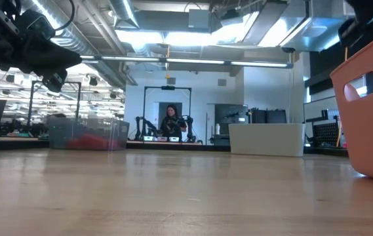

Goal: Sort & place blocks by color
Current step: Return to Home Position

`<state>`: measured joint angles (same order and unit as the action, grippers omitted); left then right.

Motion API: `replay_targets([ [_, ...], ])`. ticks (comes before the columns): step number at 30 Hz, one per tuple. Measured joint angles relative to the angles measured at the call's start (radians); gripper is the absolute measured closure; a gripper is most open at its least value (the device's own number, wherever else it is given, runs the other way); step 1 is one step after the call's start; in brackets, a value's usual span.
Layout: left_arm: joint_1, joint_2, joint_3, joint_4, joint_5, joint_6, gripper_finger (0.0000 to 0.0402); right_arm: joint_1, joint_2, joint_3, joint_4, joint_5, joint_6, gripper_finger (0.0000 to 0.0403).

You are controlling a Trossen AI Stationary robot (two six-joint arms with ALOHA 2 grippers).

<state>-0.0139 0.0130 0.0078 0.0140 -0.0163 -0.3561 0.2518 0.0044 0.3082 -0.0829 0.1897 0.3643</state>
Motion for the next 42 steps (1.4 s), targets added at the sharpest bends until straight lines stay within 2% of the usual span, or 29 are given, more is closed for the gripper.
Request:
replay_targets([
  [3, 0.0, 0.0, 0.0, 0.001, 0.0, 0.0, 0.0387, -0.026, -0.001, 0.004, -0.094, 0.026, -0.003, 0.0403],
  [8, 0.0, 0.0, 0.0, 0.002, 0.0, 0.0, 0.0393, -0.077, -0.002, -0.021, -0.097, 0.015, 0.0, 0.0403],
  [13, 0.0, 0.0, 0.0, 0.002, 0.0, 0.0, 0.0398, -0.138, -0.002, -0.154, 0.03, -0.087, 0.057, 0.0403],
  [18, 0.0, 0.0, 0.0, 0.003, 0.0, 0.0, 0.0401, -0.17, -0.002, -0.262, 0.179, -0.157, -0.005, 0.0403],
  [20, 0.0, 0.0, 0.0, 0.003, 0.0, 0.0, 0.0401, -0.173, -0.002, -0.302, 0.207, -0.143, -0.007, 0.0403],
  [26, 0.0, 0.0, 0.0, 0.003, 0.0, 0.0, 0.0389, -0.173, 0.0, -0.302, 0.153, 0.019, -0.117, 0.0403],
  [36, 0.0, 0.0, 0.0, 0.003, -0.001, 0.0, 0.0373, -0.173, 0.013, -0.302, 0.145, 0.019, -0.135, 0.0386],
  [42, 0.0, 0.0, 0.0, 0.002, -0.001, 0.0, 0.0379, -0.173, 0.013, -0.302, 0.145, 0.019, -0.134, 0.0385],
])
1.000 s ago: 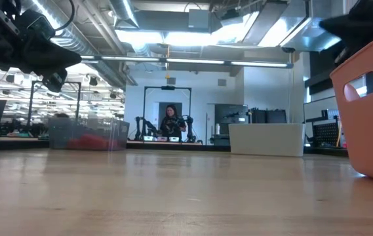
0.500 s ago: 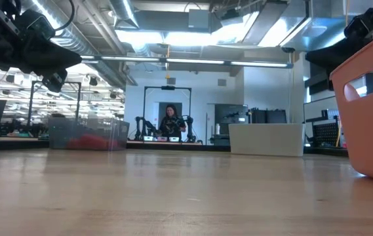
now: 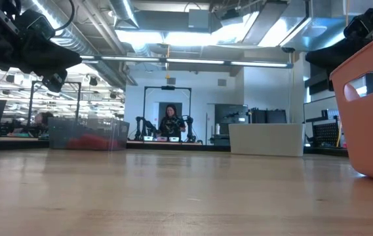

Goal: Sort & place blocks by color
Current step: Return to Home Position

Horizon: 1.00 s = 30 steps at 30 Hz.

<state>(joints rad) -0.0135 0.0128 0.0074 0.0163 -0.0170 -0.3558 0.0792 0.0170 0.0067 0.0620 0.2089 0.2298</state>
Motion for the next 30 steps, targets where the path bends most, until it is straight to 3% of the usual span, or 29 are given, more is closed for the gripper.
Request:
replay_targets([
  [16, 0.0, 0.0, 0.0, 0.0, 0.0, 0.0, 0.0401, 0.0, 0.0, 0.0, 0.0, 0.0, 0.0, 0.0384],
  [30, 0.0, 0.0, 0.0, 0.0, 0.0, 0.0, 0.0375, 0.0, 0.0, 0.0, 0.0, 0.0, 0.0, 0.0384],
])
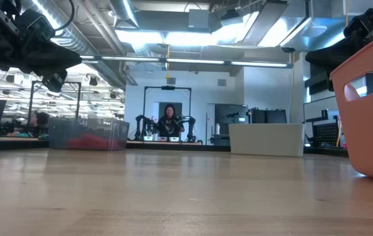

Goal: Sort & place blocks by color
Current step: Return to Home Position

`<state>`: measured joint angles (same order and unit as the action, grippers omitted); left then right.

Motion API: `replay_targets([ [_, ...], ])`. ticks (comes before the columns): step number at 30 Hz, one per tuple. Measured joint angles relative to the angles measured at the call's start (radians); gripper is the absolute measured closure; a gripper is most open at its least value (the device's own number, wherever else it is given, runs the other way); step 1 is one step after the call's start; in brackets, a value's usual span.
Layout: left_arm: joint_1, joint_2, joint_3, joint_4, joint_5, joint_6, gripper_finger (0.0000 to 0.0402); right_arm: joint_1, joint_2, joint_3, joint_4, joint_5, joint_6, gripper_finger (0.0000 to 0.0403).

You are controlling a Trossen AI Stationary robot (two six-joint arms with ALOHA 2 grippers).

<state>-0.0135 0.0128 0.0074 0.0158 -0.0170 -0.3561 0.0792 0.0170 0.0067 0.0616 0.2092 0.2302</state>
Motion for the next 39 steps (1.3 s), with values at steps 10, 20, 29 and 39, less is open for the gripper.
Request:
replay_targets([
  [10, 0.0, 0.0, 0.0, 0.0, 0.0, 0.0, 0.0376, 0.0, 0.0, 0.0, 0.0, 0.0, 0.0, 0.0384],
  [20, 0.0, 0.0, 0.0, 0.0, 0.0, 0.0, 0.0391, 0.0, 0.0, 0.0, 0.0, 0.0, 0.0, 0.0384],
  [29, 0.0, 0.0, 0.0, 0.0, 0.0, 0.0, 0.0401, 0.0, 0.0, 0.0, 0.0, 0.0, 0.0, 0.0384],
  [39, 0.0, 0.0, 0.0, 0.0, 0.0, 0.0, 0.0401, 0.0, 0.0, 0.0, 0.0, 0.0, 0.0, 0.0384],
])
